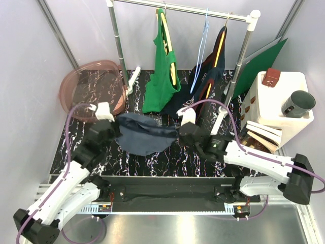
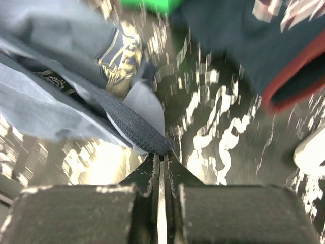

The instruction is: Place the tank top on the hanger

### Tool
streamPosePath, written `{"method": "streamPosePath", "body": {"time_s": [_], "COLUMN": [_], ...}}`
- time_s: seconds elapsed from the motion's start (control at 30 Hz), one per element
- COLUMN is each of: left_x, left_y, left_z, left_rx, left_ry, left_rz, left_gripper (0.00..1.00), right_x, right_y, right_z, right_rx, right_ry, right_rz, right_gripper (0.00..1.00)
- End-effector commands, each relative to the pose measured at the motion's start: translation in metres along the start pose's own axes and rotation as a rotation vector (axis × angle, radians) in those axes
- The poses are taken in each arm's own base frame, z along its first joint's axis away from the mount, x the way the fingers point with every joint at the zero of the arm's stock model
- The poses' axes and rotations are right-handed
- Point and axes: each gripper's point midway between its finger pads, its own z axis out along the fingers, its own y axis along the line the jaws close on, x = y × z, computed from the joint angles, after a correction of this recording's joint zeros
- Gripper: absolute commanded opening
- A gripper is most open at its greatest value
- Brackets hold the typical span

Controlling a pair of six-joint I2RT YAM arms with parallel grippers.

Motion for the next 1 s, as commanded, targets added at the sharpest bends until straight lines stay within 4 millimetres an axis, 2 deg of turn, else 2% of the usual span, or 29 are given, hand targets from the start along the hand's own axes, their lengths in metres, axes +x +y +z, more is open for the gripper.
{"method": "streamPosePath", "body": {"time_s": [0.0,0.03,0.07,0.1,0.13,0.17,0.27,0.33,0.4,0.43,0.5,0.53,0.6,0.63,0.67,0.7,0.73,0.77,0.8,0.83,0.87,0.9,0.93,0.97], "left_x": [0.057,0.062,0.08,0.081,0.084,0.091,0.092,0.092,0.098,0.1,0.107,0.109,0.111,0.11,0.109,0.108,0.107,0.108,0.107,0.109,0.108,0.108,0.109,0.109], "left_y": [-0.008,-0.011,-0.009,-0.015,-0.016,-0.014,-0.018,-0.026,-0.027,-0.026,-0.025,-0.027,-0.029,-0.03,-0.033,-0.034,-0.036,-0.038,-0.039,-0.038,-0.038,-0.037,-0.037,-0.037], "left_z": [0.004,0.003,0.005,0.006,0.005,0.006,0.005,0.005,0.009,0.011,0.014,0.015,0.015,0.015,0.014,0.013,0.013,0.012,0.011,0.011,0.011,0.011,0.011,0.011], "left_rx": [0.078,0.105,0.114,0.15,0.163,0.164,0.195,0.243,0.243,0.237,0.228,0.237,0.247,0.254,0.271,0.276,0.288,0.299,0.306,0.306,0.305,0.305,0.305,0.304], "left_ry": [0.111,0.108,0.133,0.122,0.114,0.12,0.103,0.1,0.116,0.123,0.145,0.151,0.16,0.158,0.157,0.153,0.149,0.151,0.144,0.144,0.139,0.135,0.135,0.137], "left_rz": [-0.057,-0.063,-0.06,-0.075,-0.079,-0.074,-0.063,-0.058,-0.052,-0.045,-0.039,-0.036,-0.035,-0.035,-0.039,-0.044,-0.048,-0.052,-0.054,-0.057,-0.057,-0.056,-0.056,-0.056], "left_gripper": [0.0,0.0,0.0,0.0,0.0,0.0,0.0,0.0,0.0,0.0,0.0,0.0,0.0,0.0,0.0,0.0,0.0,0.0,0.0,0.0,0.0,0.0,0.0,0.0], "right_x": [0.031,0.028,0.029,0.029,0.025,0.025,0.016,0.009,-0.013,-0.032,-0.054,-0.075,-0.097,-0.123,-0.135,-0.137,-0.168,-0.179,-0.179,-0.215,-0.228,-0.23,-0.264,-0.277], "right_y": [0.006,0.005,0.008,0.01,0.011,0.02,0.035,0.037,0.04,0.042,0.043,0.048,0.05,0.048,0.044,0.042,0.033,0.029,0.025,0.012,0.008,0.003,-0.012,-0.016], "right_z": [0.0,-0.003,-0.006,-0.008,-0.014,-0.02,-0.044,-0.061,-0.079,-0.089,-0.102,-0.114,-0.123,-0.132,-0.134,-0.125,-0.133,-0.131,-0.114,-0.124,-0.122,-0.102,-0.113,-0.112], "right_rx": [-0.027,-0.037,-0.061,-0.079,-0.11,-0.173,-0.311,-0.358,-0.399,-0.417,-0.439,-0.467,-0.477,-0.458,-0.429,-0.379,-0.318,-0.273,-0.196,-0.123,-0.097,-0.047,-0.015,0.001], "right_ry": [0.08,0.074,0.078,0.079,0.073,0.086,0.095,0.094,0.057,0.013,-0.04,-0.086,-0.135,-0.193,-0.216,-0.193,-0.254,-0.264,-0.225,-0.297,-0.307,-0.264,-0.332,-0.35], "right_rz": [0.035,0.034,0.028,0.022,0.0,-0.009,-0.046,-0.063,-0.063,-0.053,-0.059,-0.051,-0.054,-0.034,-0.024,-0.044,-0.027,-0.039,-0.075,-0.042,-0.044,-0.063,-0.016,-0.008], "right_gripper": [0.09,0.25,0.41,0.56,0.66,0.81,0.93,0.94,0.94,0.94,0.94,0.94,0.94,0.94,0.94,0.96,0.97,0.98,1.0,1.0,1.0,0.99,1.0,1.0]}}
